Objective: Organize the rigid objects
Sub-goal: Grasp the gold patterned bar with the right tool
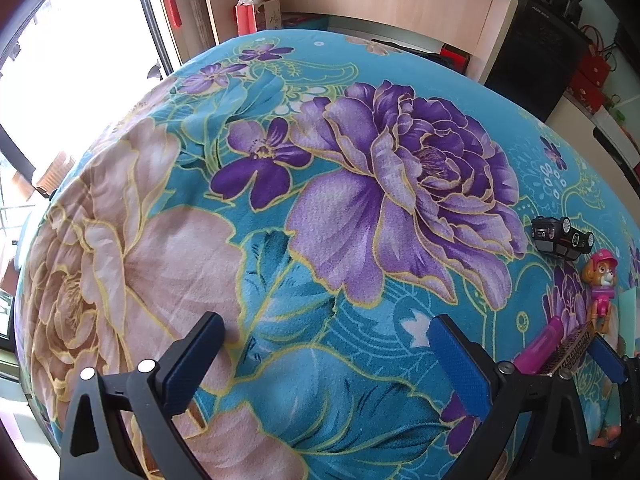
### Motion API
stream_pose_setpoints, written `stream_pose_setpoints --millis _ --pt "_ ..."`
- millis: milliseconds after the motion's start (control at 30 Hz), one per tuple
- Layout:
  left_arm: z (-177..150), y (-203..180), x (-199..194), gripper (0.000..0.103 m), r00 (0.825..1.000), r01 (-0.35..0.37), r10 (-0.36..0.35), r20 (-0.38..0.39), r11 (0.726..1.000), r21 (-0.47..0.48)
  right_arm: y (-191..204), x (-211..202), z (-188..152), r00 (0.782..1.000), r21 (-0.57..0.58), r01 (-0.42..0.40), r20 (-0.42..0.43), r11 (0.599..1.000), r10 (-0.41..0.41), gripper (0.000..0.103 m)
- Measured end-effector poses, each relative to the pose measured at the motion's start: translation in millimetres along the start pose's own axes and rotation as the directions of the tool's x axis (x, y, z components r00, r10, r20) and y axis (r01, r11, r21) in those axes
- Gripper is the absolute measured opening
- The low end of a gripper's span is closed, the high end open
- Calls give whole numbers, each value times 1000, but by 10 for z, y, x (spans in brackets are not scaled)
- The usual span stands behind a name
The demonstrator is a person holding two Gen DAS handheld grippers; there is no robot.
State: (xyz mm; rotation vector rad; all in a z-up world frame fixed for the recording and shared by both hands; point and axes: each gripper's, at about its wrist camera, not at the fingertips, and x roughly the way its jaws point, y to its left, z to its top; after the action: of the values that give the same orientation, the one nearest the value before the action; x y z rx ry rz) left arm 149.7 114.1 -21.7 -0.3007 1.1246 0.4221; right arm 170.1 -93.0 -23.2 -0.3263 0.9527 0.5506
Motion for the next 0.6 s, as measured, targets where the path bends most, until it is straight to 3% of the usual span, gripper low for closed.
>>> stream_pose_setpoints --millis 600 --pt "8 33 0 103 1000 -2 2 0 1000 -1 5 36 110 1000 -136 -4 -18 991 1 82"
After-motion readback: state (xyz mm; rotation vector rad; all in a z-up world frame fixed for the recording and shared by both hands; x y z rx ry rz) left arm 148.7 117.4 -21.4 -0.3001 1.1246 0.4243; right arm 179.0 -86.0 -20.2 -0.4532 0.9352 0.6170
